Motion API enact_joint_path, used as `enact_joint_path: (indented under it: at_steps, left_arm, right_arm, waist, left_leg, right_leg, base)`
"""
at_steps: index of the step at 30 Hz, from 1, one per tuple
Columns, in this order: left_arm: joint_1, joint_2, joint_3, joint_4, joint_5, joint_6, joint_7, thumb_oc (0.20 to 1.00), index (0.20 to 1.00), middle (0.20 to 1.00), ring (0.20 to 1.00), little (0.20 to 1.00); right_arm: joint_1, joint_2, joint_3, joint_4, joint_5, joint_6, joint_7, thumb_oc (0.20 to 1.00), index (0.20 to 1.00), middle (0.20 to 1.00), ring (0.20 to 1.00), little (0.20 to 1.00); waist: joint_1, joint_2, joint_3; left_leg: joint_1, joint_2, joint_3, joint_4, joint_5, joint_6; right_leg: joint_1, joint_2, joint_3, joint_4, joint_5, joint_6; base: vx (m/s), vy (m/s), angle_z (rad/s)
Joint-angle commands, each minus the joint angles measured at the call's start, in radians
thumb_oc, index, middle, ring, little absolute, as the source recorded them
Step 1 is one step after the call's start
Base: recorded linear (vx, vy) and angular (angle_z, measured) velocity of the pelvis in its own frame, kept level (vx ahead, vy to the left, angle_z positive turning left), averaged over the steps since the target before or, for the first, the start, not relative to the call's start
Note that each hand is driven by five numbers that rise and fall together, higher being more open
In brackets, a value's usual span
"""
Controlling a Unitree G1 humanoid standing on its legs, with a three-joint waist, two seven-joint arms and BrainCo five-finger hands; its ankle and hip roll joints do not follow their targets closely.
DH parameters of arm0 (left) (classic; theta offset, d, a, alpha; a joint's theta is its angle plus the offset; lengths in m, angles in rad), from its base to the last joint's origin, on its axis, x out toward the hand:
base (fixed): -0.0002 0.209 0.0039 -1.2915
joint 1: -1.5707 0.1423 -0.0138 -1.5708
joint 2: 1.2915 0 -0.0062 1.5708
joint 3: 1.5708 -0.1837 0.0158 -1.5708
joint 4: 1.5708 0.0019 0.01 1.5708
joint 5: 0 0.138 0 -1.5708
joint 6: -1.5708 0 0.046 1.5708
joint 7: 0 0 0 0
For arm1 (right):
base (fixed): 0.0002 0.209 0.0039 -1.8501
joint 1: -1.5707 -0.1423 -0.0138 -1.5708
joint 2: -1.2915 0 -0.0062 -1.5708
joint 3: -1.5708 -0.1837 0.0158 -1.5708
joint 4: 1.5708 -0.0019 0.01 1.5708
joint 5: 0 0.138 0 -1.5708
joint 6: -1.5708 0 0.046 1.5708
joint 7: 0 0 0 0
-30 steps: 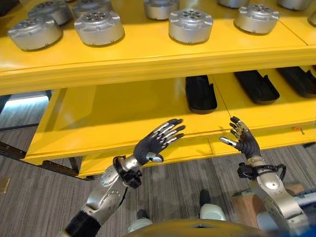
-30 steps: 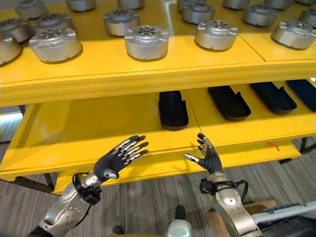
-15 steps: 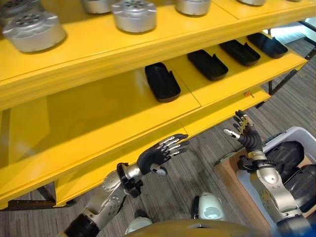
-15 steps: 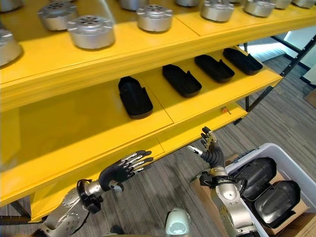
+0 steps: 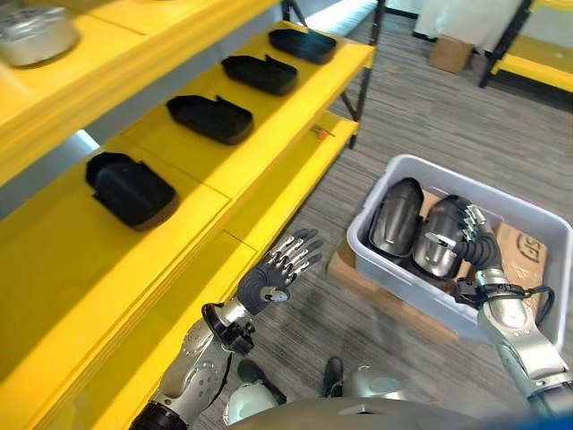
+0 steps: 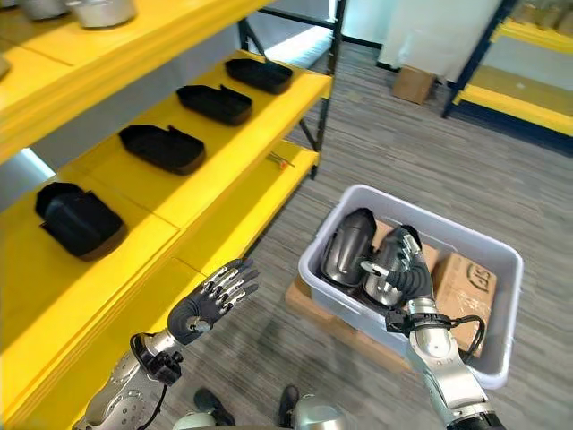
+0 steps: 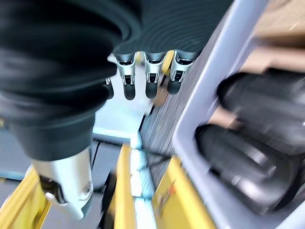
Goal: Move parts from the plastic box to the shelf.
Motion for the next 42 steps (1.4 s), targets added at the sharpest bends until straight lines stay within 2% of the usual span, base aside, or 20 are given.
enact_joint_path:
  at_steps: [1,3,5,6,7,8,10,15,16,17,18,21,22,28,30,33,34,37,40,42]
  left_arm:
    - [-0.02,0.004,0.025,-0.032,-0.044,-0.055,0.002,1.0,1.0,1.0,1.0,1.0]
    - [-0.034,-0.004,0.022,-0.026,-0.05,-0.058,0.027,1.0,1.0,1.0,1.0,1.0]
    - [-0.056,-0.017,0.018,-0.012,-0.051,-0.049,0.072,1.0,1.0,1.0,1.0,1.0]
    - [-0.066,-0.021,0.023,0.007,-0.041,-0.035,0.092,1.0,1.0,1.0,1.0,1.0]
    - [-0.057,-0.018,0.041,0.023,-0.014,-0.029,0.097,1.0,1.0,1.0,1.0,1.0]
    - [-0.053,-0.018,0.045,0.022,-0.014,-0.028,0.096,1.0,1.0,1.0,1.0,1.0]
    - [-0.018,-0.008,0.076,0.01,-0.015,-0.019,0.066,1.0,1.0,1.0,1.0,1.0]
    - [0.008,0.008,0.081,0.013,-0.001,-0.01,0.026,1.0,1.0,1.0,1.0,1.0]
    - [0.013,0.009,0.079,0.009,0.002,-0.016,0.042,1.0,1.0,1.0,1.0,1.0]
    - [0.013,0.009,0.079,0.009,0.002,-0.016,0.043,1.0,1.0,1.0,1.0,1.0]
    - [0.018,0.011,0.077,0.009,0.023,-0.033,0.052,1.0,1.0,1.0,1.0,1.0]
    - [0.01,0.013,0.066,0.013,0.085,-0.046,0.075,1.0,1.0,1.0,1.0,1.0]
    - [0.002,0.019,0.058,0.031,0.099,-0.055,0.083,1.0,1.0,1.0,1.0,1.0]
    - [-0.012,0.024,0.051,0.043,0.105,-0.056,0.1,1.0,1.0,1.0,1.0,1.0]
    - [-0.018,0.022,0.048,0.056,0.106,-0.056,0.101,1.0,1.0,1.0,1.0,1.0]
    - [-0.024,0.021,0.045,0.076,0.117,-0.061,0.109,1.0,1.0,1.0,1.0,1.0]
    - [-0.022,0.017,0.047,0.078,0.129,-0.06,0.127,1.0,1.0,1.0,1.0,1.0]
    - [-0.019,0.022,0.049,0.073,0.154,-0.061,0.166,1.0,1.0,1.0,1.0,1.0]
    - [-0.02,0.038,0.041,0.07,0.155,-0.058,0.188,1.0,1.0,1.0,1.0,1.0]
    - [-0.012,0.049,0.033,0.08,0.164,-0.073,0.2,1.0,1.0,1.0,1.0,1.0]
  right_arm:
    - [-0.016,-0.004,-0.08,-0.053,-0.013,-0.055,-0.031,1.0,1.0,1.0,1.0,1.0]
    - [-0.004,-0.007,-0.091,-0.042,-0.018,-0.07,-0.017,1.0,1.0,1.0,1.0,1.0]
    - [-0.003,-0.007,-0.086,-0.021,-0.032,-0.092,-0.001,1.0,1.0,1.0,1.0,1.0]
    - [-0.01,-0.005,-0.077,-0.004,-0.033,-0.107,0.006,1.0,1.0,1.0,1.0,1.0]
    - [-0.004,0.003,-0.077,-0.012,-0.041,-0.112,0.013,1.0,1.0,1.0,1.0,1.0]
    - [0.001,0.004,-0.078,-0.014,-0.039,-0.113,0.014,1.0,1.0,1.0,1.0,1.0]
    - [0.03,0.02,-0.089,-0.028,-0.031,-0.111,0.023,1.0,1.0,1.0,1.0,1.0]
    - [0.068,0.071,-0.075,-0.05,-0.047,-0.118,0.017,1.0,1.0,1.0,1.0,1.0]
    - [0.066,0.077,-0.063,-0.056,-0.053,-0.118,0.027,1.0,1.0,1.0,1.0,1.0]
    - [0.066,0.077,-0.063,-0.056,-0.053,-0.118,0.027,1.0,1.0,1.0,1.0,1.0]
    - [0.053,0.084,-0.044,-0.058,-0.055,-0.118,0.032,1.0,1.0,1.0,1.0,1.0]
    - [0.032,0.091,-0.023,-0.061,-0.054,-0.112,0.032,1.0,1.0,1.0,1.0,1.0]
    - [0.028,0.093,-0.015,-0.064,-0.054,-0.121,0.046,1.0,1.0,1.0,1.0,1.0]
    - [0.009,0.092,-0.004,-0.076,-0.06,-0.096,0.055,1.0,1.0,1.0,1.0,1.0]
    - [-0.02,0.097,0.016,-0.07,-0.066,-0.093,0.045,1.0,1.0,1.0,1.0,1.0]
    - [-0.048,0.112,0.037,-0.07,-0.073,-0.082,0.04,1.0,1.0,1.0,1.0,1.0]
    - [-0.057,0.12,0.044,-0.07,-0.078,-0.078,0.04,1.0,1.0,1.0,1.0,1.0]
    - [-0.071,0.133,0.047,-0.052,-0.082,-0.086,0.054,1.0,1.0,1.0,1.0,1.0]
    - [-0.075,0.138,0.047,-0.043,-0.071,-0.082,0.052,1.0,1.0,1.0,1.0,1.0]
    - [-0.067,0.151,0.054,-0.046,-0.076,-0.071,0.045,1.0,1.0,1.0,1.0,1.0]
  waist:
    - [-0.004,-0.035,-0.01]
    - [-0.008,-0.037,-0.012]
    - [0.005,-0.044,-0.014]
    - [0.018,-0.049,-0.019]
    - [0.041,-0.043,-0.031]
    - [0.043,-0.043,-0.033]
    - [0.05,-0.027,-0.042]
    - [0.04,-0.004,-0.055]
    - [0.052,-0.005,-0.055]
    - [0.052,-0.005,-0.056]
    - [0.065,-0.009,-0.052]
    - [0.07,-0.014,-0.057]
    - [0.067,-0.019,-0.062]
    - [0.067,-0.026,-0.072]
    - [0.072,-0.029,-0.069]
    - [0.08,-0.029,-0.05]
    - [0.092,-0.029,-0.037]
    - [0.111,-0.027,-0.014]
    - [0.106,-0.028,0.0]
    - [0.102,-0.043,-0.001]
  left_leg:
    - [-0.006,0.051,0.002,-0.041,0.086,-0.111]
    - [-0.005,0.056,-0.042,-0.034,0.105,-0.126]
    - [-0.028,0.037,-0.19,0.001,0.102,-0.125]
    - [-0.043,-0.024,-0.317,0.026,0.022,-0.083]
    - [-0.042,-0.169,-0.455,0.028,-0.122,0.007]
    - [-0.04,-0.184,-0.464,0.028,-0.136,0.014]
    - [-0.023,-0.269,-0.507,0.0,-0.179,0.054]
    - [-0.011,-0.334,-0.484,-0.07,-0.172,0.087]
    - [-0.028,-0.334,-0.549,-0.07,-0.169,0.091]
    - [-0.028,-0.334,-0.549,-0.07,-0.169,0.091]
    - [-0.034,-0.338,-0.587,-0.07,-0.164,0.093]
    - [-0.033,-0.334,-0.574,-0.07,-0.168,0.101]
    - [-0.017,-0.333,-0.548,-0.07,-0.178,0.108]
    - [0.014,-0.335,-0.501,-0.07,-0.201,0.12]
    - [0.021,-0.332,-0.468,-0.07,-0.211,0.131]
    - [0.031,-0.323,-0.429,-0.07,-0.224,0.147]
    - [0.04,-0.317,-0.412,-0.07,-0.227,0.15]
    - [0.068,-0.304,-0.388,-0.07,-0.229,0.145]
    - [0.102,-0.287,-0.387,-0.066,-0.238,0.134]
    - [0.129,-0.271,-0.388,-0.065,-0.252,0.121]
  right_leg:
    - [0.086,-0.083,-0.014,-0.007,0.027,0.093]
    - [0.084,-0.071,0.019,-0.018,0.033,0.088]
    - [0.079,-0.062,0.101,-0.05,0.054,0.085]
    - [0.067,-0.069,0.171,-0.065,0.069,0.089]
    - [0.036,-0.069,0.251,-0.081,0.107,0.096]
    - [0.035,-0.067,0.258,-0.083,0.109,0.097]
    - [0.024,-0.047,0.294,-0.097,0.125,0.105]
    - [0.01,-0.02,0.296,-0.112,0.147,0.127]
    - [0.004,-0.011,0.322,-0.099,0.144,0.123]
    - [0.003,-0.011,0.322,-0.098,0.143,0.123]
    - [-0.001,0.002,0.348,-0.089,0.134,0.116]
    - [-0.012,0.012,0.351,-0.065,0.115,0.112]
    - [-0.009,0.011,0.341,-0.054,0.108,0.116]
    - [-0.004,0.008,0.306,-0.017,0.087,0.121]
    - [-0.034,0.004,0.265,0.069,0.093,0.134]
    - [-0.12,-0.015,0.202,0.294,0.12,0.175]
    - [-0.155,-0.054,0.157,0.372,0.134,0.197]
    - [-0.164,-0.162,0.091,0.359,0.164,0.22]
    - [-0.161,-0.232,0.112,0.256,0.236,0.236]
    - [-0.157,-0.316,0.159,0.108,0.371,0.278]
  base:
    - [-0.02,-0.137,-0.41]
    - [0.0,-0.18,-0.51]
    - [0.05,-0.187,-1.19]
    - [0.07,-0.189,-1.5]
    - [0.06,-0.148,-1.37]
    - [0.08,-0.095,-1.64]
    - [0.1,-0.038,-1.59]
    - [0.16,-0.017,-0.2]
    - [0.08,-0.007,0.09]
    - [0.16,0.005,-0.12]
    - [0.13,0.027,-0.3]
    - [0.18,0.072,-0.48]
    - [0.26,0.11,-0.32]
    - [0.17,0.077,-0.1]
    - [0.15,0.085,-0.21]
    - [0.06,0.058,-0.38]
    - [0.07,0.055,-0.62]
    - [0.07,-0.019,-0.62]
    - [0.11,-0.158,-0.5]
    - [0.18,-0.282,-0.2]
